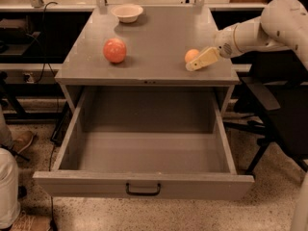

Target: Place orange into top drawer

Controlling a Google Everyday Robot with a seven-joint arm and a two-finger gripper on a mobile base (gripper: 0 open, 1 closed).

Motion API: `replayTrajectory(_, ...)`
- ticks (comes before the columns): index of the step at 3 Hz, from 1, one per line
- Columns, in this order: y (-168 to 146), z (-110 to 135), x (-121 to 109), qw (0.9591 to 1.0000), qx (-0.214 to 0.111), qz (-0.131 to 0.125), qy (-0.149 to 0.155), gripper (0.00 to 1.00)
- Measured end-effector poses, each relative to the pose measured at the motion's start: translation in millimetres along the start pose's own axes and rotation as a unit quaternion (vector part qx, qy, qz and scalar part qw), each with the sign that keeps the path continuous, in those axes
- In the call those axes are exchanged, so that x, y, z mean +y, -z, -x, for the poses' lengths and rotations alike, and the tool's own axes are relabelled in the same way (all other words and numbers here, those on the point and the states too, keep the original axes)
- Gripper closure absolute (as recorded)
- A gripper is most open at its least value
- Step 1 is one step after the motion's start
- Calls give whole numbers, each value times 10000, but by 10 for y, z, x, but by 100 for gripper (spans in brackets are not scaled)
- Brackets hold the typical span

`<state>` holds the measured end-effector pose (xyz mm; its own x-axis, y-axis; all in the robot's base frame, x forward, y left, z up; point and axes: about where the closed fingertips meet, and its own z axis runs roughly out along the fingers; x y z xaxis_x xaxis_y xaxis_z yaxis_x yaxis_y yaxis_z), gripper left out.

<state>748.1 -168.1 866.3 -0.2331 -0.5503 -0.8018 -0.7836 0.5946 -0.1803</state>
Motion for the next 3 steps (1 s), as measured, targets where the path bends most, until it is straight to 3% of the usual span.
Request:
replayTrajectory(1,-125,7,50,9998,28,167,-57,0)
replayTrajectory(2,-247,-46,82,9992,112,341,-154,22)
replayTrajectory(3,-252,-84,81,9990,169,354,-216,47)
